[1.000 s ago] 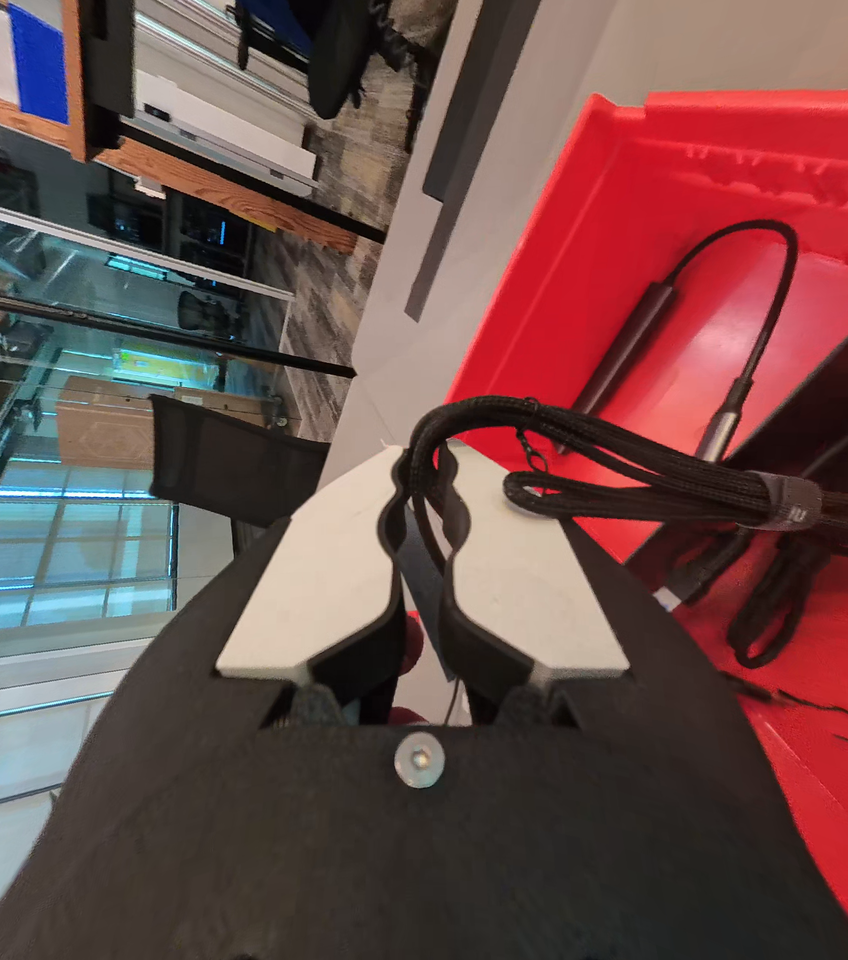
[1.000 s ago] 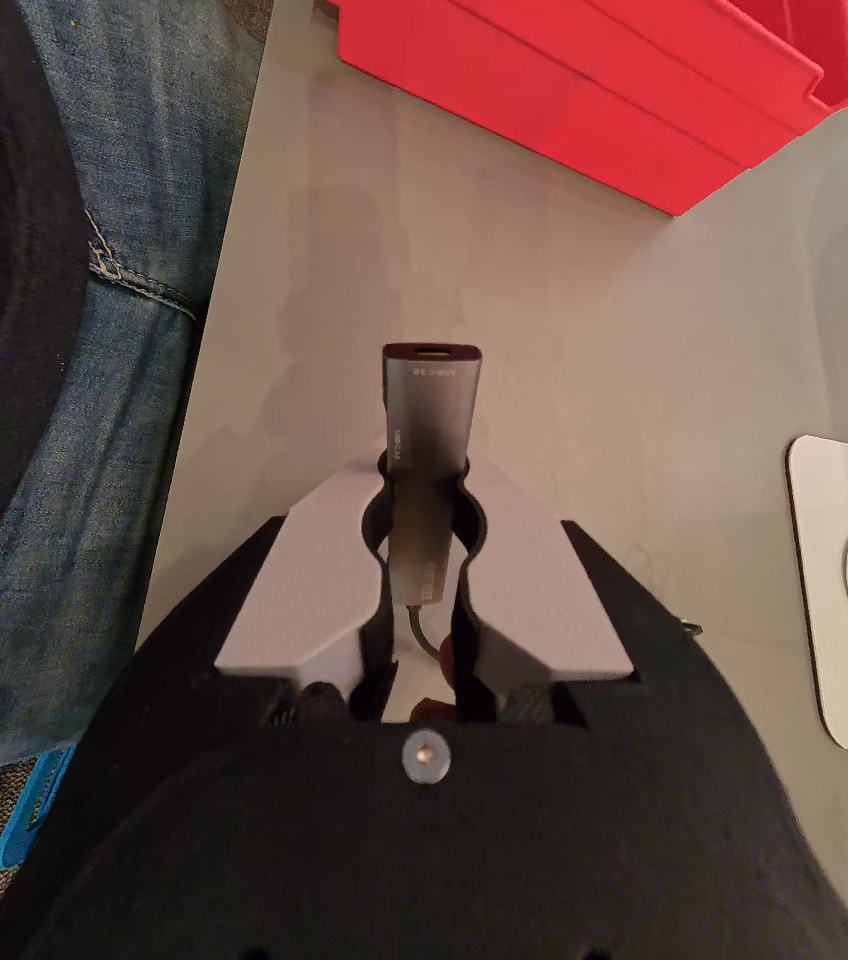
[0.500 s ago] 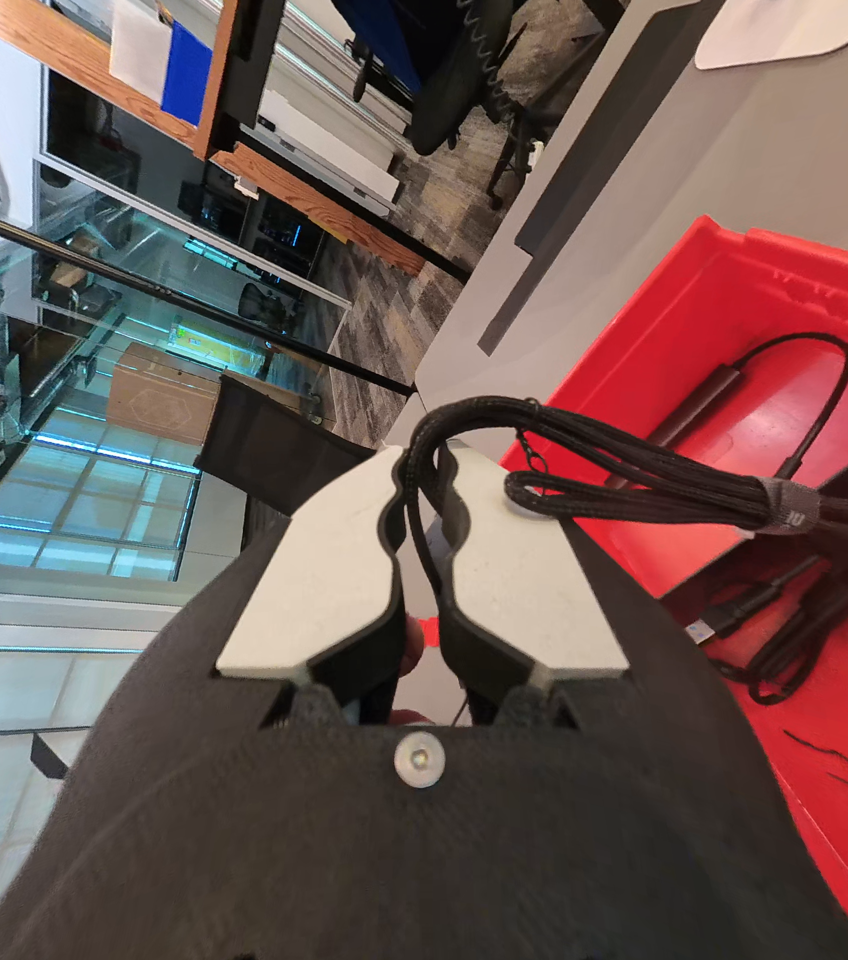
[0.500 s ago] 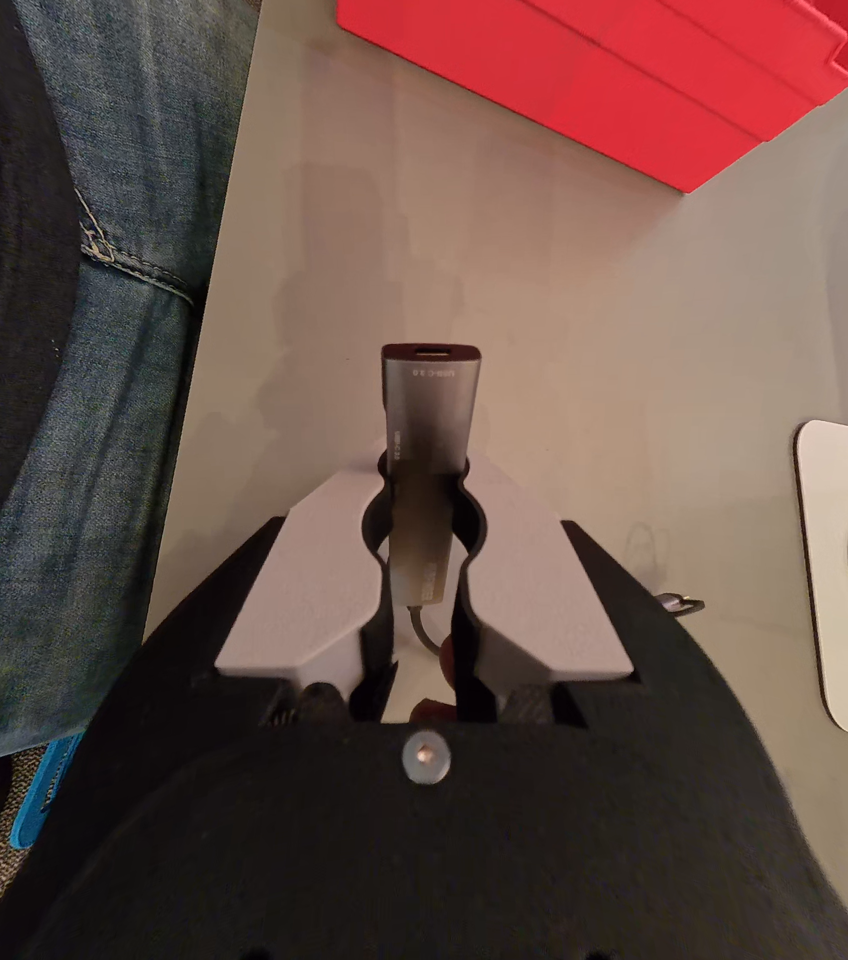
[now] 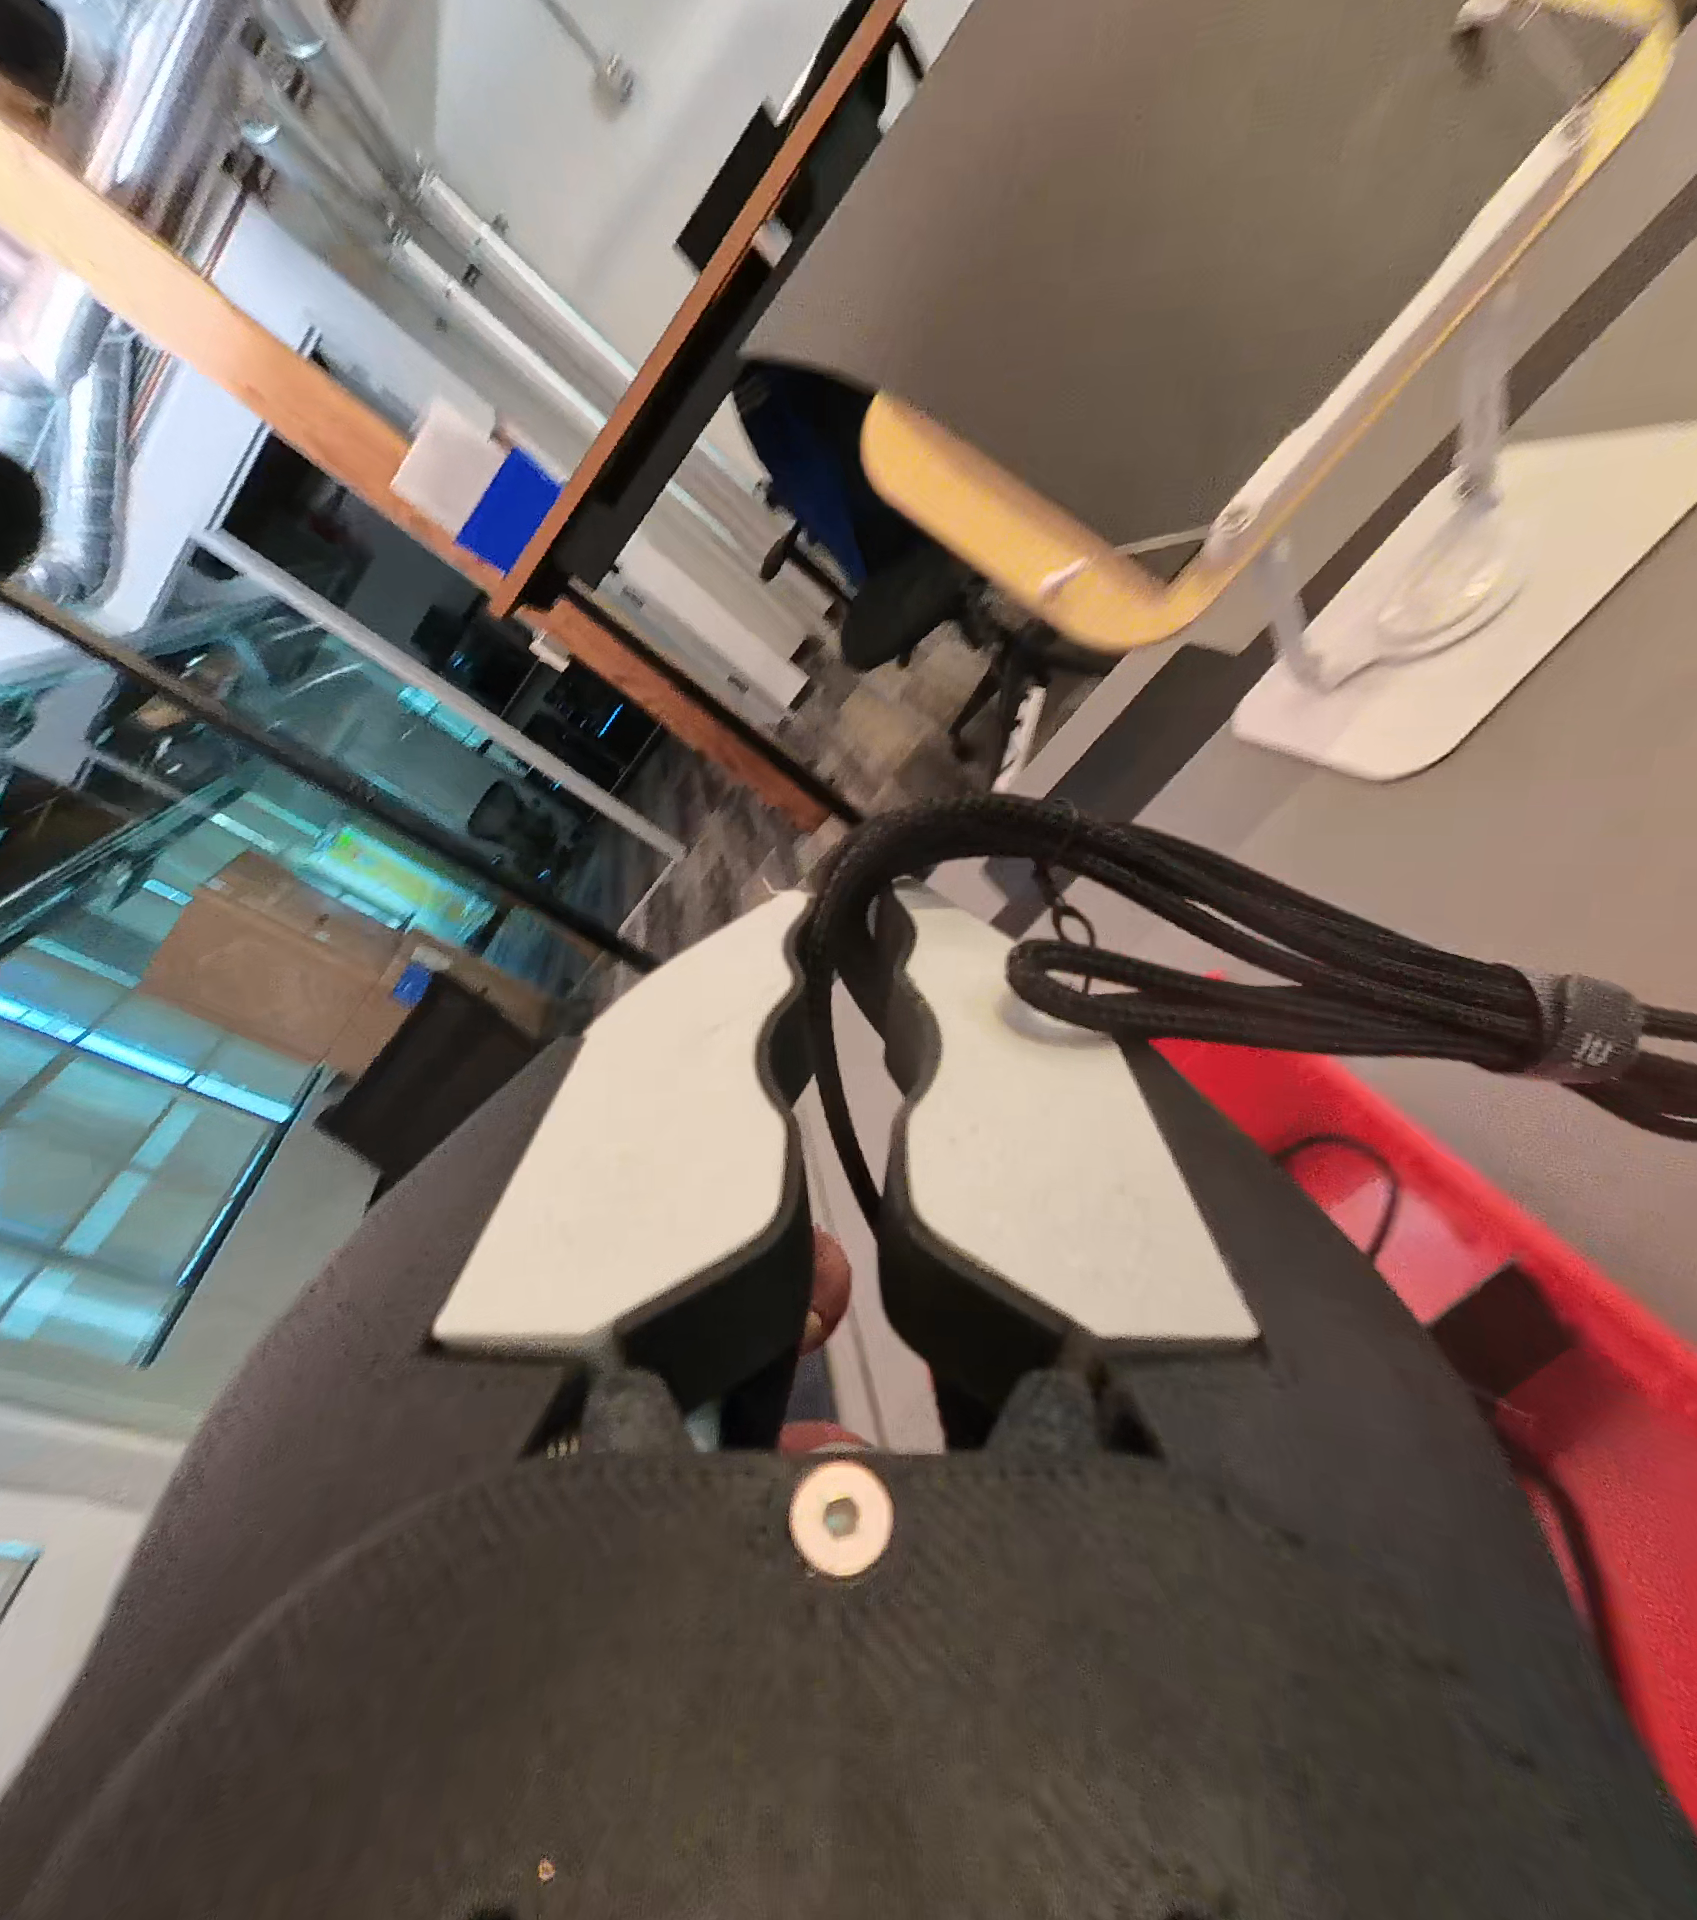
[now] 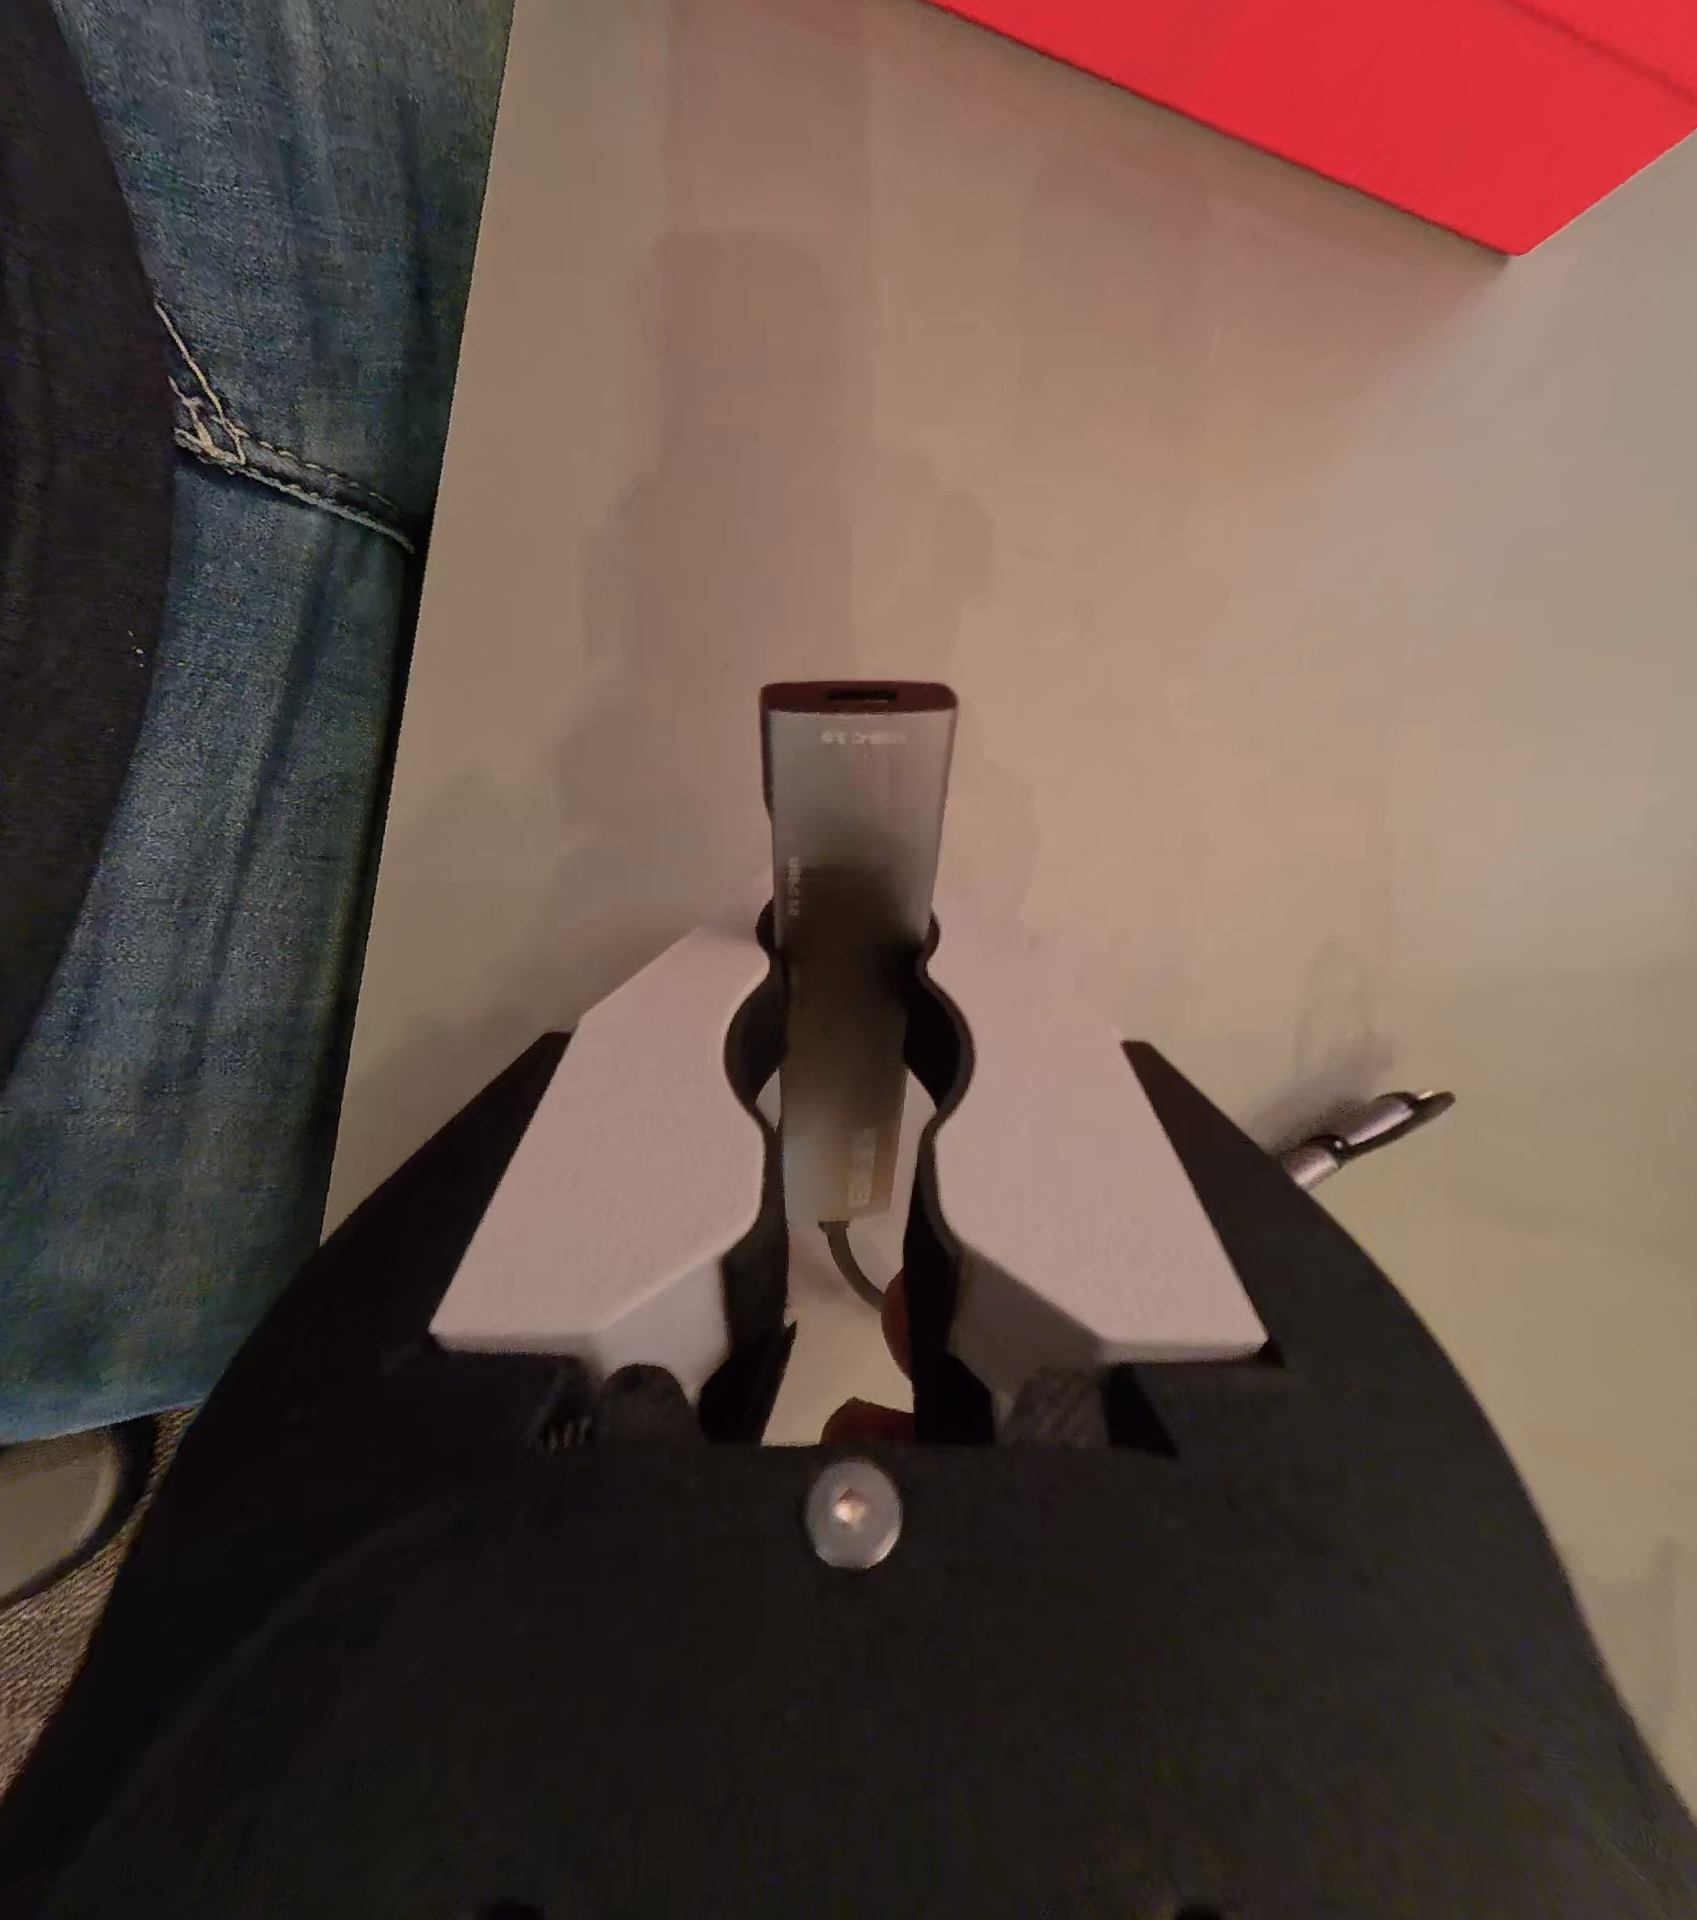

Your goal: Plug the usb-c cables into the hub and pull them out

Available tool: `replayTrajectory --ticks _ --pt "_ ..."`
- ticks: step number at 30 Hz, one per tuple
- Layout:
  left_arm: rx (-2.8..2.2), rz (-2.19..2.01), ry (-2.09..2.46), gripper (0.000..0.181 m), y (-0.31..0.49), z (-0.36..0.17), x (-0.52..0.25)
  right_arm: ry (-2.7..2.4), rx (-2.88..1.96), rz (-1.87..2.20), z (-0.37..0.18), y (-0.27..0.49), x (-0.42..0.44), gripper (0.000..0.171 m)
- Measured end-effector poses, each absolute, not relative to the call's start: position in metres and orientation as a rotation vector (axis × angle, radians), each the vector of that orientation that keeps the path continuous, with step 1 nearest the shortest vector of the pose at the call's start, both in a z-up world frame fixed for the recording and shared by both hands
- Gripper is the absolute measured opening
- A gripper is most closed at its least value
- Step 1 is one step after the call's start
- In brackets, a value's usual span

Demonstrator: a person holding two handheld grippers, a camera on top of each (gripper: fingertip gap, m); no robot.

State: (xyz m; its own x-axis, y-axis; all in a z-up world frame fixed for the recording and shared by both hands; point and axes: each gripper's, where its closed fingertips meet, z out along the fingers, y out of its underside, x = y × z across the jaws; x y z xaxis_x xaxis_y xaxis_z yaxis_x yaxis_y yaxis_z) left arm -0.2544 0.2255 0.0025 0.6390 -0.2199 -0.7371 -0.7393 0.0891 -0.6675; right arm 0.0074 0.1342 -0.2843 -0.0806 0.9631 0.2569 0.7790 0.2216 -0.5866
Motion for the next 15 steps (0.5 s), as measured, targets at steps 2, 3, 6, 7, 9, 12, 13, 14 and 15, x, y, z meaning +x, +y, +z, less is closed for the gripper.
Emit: replayTrajectory --ticks 2,3,6,7,9,12,13,14,15 --pt "-1.446 0.392 0.888 0.008 0.225 0.002 -0.223 -1.922 -1.635 0.399 -0.288 0.134 0.01 0.014" --pt "-1.441 0.353 0.909 0.008 0.226 -0.001 -0.207 -1.931 -1.66 0.404 -0.29 0.134 0.012 0.014" --pt "-1.418 0.248 0.979 0.008 0.228 -0.013 -0.162 -1.959 -1.731 0.398 -0.3 0.136 0.02 0.013" --pt "-1.415 0.217 0.998 0.008 0.229 -0.018 -0.148 -1.959 -1.753 0.393 -0.303 0.137 0.022 0.013" --pt "-1.403 0.169 1.035 0.008 0.23 -0.027 -0.123 -1.966 -1.79 0.408 -0.31 0.137 0.026 0.014" --pt "-1.388 0.124 1.081 0.008 0.232 -0.042 -0.094 -1.96 -1.819 0.417 -0.318 0.14 0.029 0.02" --pt "-1.38 0.108 1.096 0.008 0.232 -0.047 -0.085 -1.951 -1.828 0.426 -0.319 0.14 0.03 0.022" --pt "-1.378 0.09 1.107 0.008 0.232 -0.053 -0.078 -1.939 -1.831 0.434 -0.318 0.141 0.029 0.022" --pt "-1.383 0.077 1.114 0.008 0.233 -0.058 -0.073 -1.935 -1.83 0.435 -0.318 0.142 0.03 0.024"
